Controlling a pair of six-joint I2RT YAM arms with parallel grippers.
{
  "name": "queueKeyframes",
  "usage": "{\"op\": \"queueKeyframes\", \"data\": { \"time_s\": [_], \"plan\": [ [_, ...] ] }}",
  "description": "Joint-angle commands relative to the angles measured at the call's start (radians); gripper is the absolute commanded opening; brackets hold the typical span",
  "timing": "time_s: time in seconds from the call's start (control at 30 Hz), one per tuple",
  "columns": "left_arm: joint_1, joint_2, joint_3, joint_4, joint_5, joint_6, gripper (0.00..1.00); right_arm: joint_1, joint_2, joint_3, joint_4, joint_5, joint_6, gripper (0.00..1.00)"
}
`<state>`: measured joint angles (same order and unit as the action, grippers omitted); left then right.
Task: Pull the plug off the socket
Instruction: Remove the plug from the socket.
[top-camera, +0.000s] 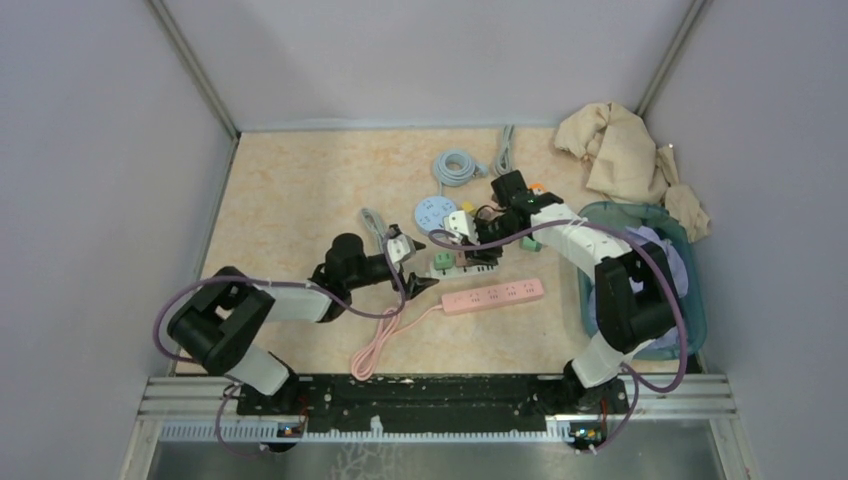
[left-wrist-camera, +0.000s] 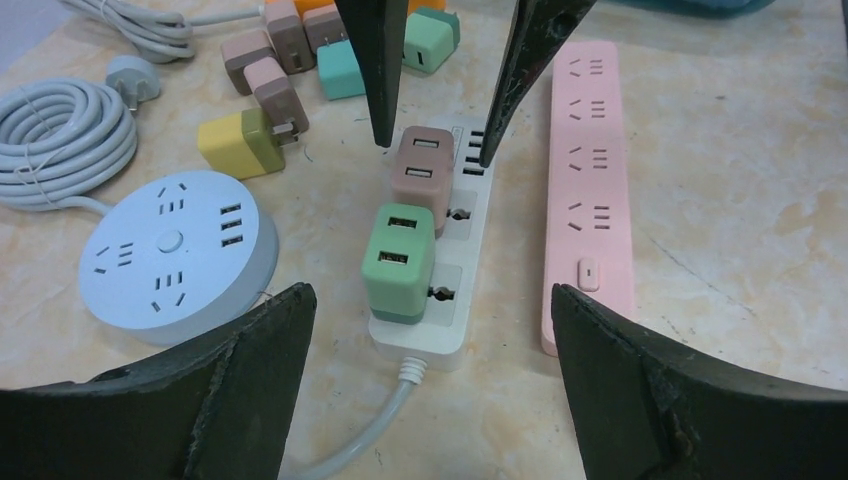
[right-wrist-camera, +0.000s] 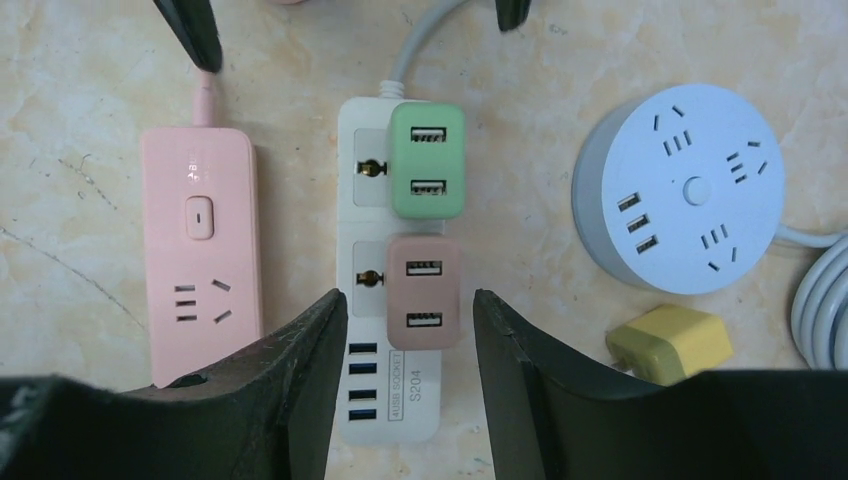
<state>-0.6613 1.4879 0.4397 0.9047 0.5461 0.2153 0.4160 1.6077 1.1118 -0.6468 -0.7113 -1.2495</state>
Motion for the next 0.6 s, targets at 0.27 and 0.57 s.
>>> {"op": "queueKeyframes", "data": {
  "time_s": [0.27, 0.57],
  "plan": [
    [0.015, 0.257, 0.177, 0.082, 0.092, 0.039, 0.82, 0.0, 0.032, -0.018, 0.125, -0.079, 0.044, 0.49],
    [0.019, 0.369, 0.215, 0.131, 0.141, -0.032, 0.63, 0.0, 0.08, -0.022, 0.124, -0.069, 0.038, 0.51]
  ]
}}
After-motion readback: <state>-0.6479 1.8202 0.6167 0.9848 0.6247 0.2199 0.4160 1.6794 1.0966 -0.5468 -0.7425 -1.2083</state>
